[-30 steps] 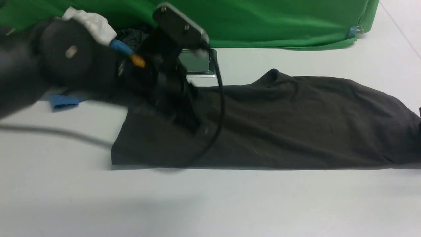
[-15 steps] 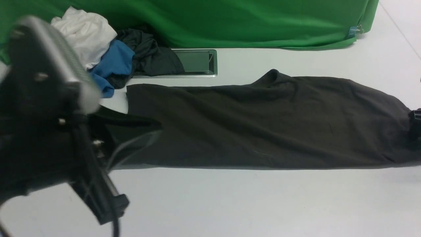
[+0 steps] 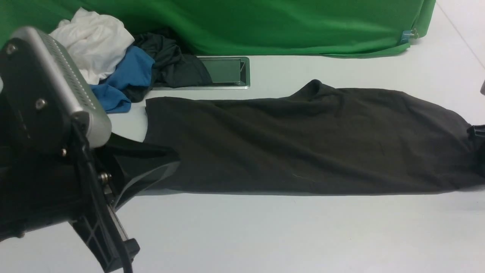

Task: Fold a long-sleeved shirt on a white desktop.
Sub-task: 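Fold the right end of the dark garment over onto its left end with the right gripper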

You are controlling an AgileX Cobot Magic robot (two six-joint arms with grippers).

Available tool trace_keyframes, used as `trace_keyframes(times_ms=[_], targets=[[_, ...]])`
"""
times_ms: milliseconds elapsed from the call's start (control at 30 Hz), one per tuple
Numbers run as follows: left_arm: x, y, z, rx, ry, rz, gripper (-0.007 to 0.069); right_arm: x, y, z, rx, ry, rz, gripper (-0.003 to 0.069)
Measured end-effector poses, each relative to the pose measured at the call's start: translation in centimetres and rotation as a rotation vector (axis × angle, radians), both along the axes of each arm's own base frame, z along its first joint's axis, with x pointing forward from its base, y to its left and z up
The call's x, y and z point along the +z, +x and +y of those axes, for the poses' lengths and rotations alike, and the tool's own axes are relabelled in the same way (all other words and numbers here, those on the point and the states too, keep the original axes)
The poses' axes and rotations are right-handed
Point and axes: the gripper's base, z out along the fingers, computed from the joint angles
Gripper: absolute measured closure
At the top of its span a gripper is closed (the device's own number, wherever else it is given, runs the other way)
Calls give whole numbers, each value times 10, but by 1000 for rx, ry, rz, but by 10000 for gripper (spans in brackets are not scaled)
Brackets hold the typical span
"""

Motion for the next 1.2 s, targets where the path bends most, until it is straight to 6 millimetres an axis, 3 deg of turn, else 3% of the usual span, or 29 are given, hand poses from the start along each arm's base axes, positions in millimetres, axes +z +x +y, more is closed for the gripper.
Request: trace_keyframes(times_ms=[67, 233, 400, 533, 667, 800, 900, 1200], targets=[[-1, -1, 0, 0, 2, 13, 606, 14, -9, -2, -18, -16, 11, 559], [-1, -1, 0, 6, -6, 32, 606, 85, -39, -20, -140, -152, -84, 559], [-2, -1, 1, 9, 9, 24, 606, 131, -63, -13, -169, -185, -163, 559], [-3, 1, 3, 29, 32, 18, 606, 158, -69, 17, -113, -133, -256, 559], [-4, 3, 6, 66, 53, 20, 606, 187, -75, 63, -8, -36, -394, 559], [-4, 3, 7, 73, 60, 18, 606, 204, -76, 101, 77, 91, -511, 559], [-4, 3, 7, 74, 62, 16, 606, 211, -71, 126, 123, 199, -582, 559], [-5, 2, 7, 71, 67, 25, 606, 216, -56, 174, 211, 435, -675, 559]])
